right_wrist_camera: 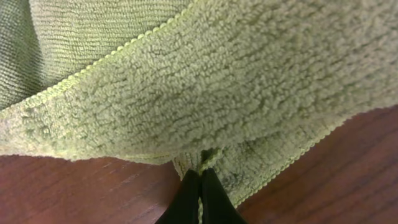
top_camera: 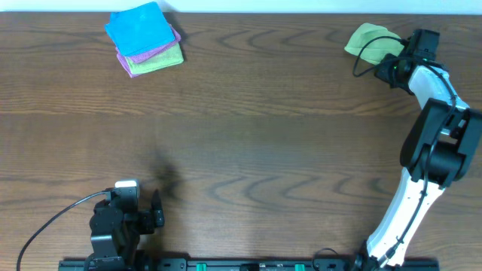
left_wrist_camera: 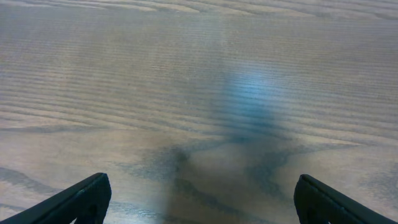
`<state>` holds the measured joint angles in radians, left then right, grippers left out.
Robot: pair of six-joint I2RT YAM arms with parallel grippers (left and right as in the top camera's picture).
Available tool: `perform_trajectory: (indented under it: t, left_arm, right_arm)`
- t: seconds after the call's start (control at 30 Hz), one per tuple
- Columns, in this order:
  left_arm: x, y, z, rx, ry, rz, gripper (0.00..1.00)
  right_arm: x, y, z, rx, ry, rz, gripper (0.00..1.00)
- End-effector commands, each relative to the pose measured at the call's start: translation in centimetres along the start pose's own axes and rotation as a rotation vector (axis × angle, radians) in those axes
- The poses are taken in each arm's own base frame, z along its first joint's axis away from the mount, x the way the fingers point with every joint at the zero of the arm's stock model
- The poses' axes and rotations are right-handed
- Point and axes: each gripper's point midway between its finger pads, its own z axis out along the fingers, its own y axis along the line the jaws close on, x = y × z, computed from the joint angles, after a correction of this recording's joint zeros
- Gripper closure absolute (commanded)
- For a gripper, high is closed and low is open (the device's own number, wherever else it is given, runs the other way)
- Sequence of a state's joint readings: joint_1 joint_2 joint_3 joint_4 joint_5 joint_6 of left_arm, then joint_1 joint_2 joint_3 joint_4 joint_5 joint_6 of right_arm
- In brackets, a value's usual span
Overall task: Fold the cloth
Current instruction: 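Lift the cloth with the right gripper and drag it toward table center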
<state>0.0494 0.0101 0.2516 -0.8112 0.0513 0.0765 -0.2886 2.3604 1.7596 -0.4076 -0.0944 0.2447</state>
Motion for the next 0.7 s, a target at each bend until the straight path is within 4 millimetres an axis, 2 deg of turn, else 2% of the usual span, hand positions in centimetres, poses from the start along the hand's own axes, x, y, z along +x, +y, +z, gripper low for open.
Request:
perform_trajectory:
  t: [0.0, 0.1, 0.2, 0.37, 0.5, 0.53, 0.67]
  left_arm:
    - [0.1, 0.1, 0.0, -0.007, 0.0, 0.009, 0.05]
    - [0.1, 0.1, 0.0, -0.007, 0.0, 0.009, 0.05]
    - [0.1, 0.1, 0.0, -0.007, 0.0, 0.009, 0.05]
    - [0.1, 0.1, 0.0, -0.007, 0.0, 0.009, 0.04]
    - [0.1, 0.1, 0.0, -0.007, 0.0, 0.009, 0.04]
    - [0.1, 0.1, 0.0, -0.007, 0.0, 0.009, 0.04]
    - [0.1, 0.1, 0.0, -0.007, 0.0, 0.009, 0.05]
  right_arm:
    - [-0.2, 1.3, -0.6, -0.03, 0.002, -0.035, 0.99]
    - [-1.7, 2.7, -3.1, -0.047, -0.04, -0.069, 0.99]
    - [-3.1, 4.9, -6.8, -0.07, -0.08, -0.137, 0.99]
    - [-3.2, 9.7, -13.9, -0.117, -0.114, -0.289, 0.99]
    - [-1.7, 13.6, -19.4, -0.164, -0.12, -0.389, 0.99]
    - [-0.9, 14.8, -21.1, -0.18, -0.118, -0.421, 0.99]
    - [2.8, 18.3, -26.0, -0.235, -0.079, -0.517, 0.99]
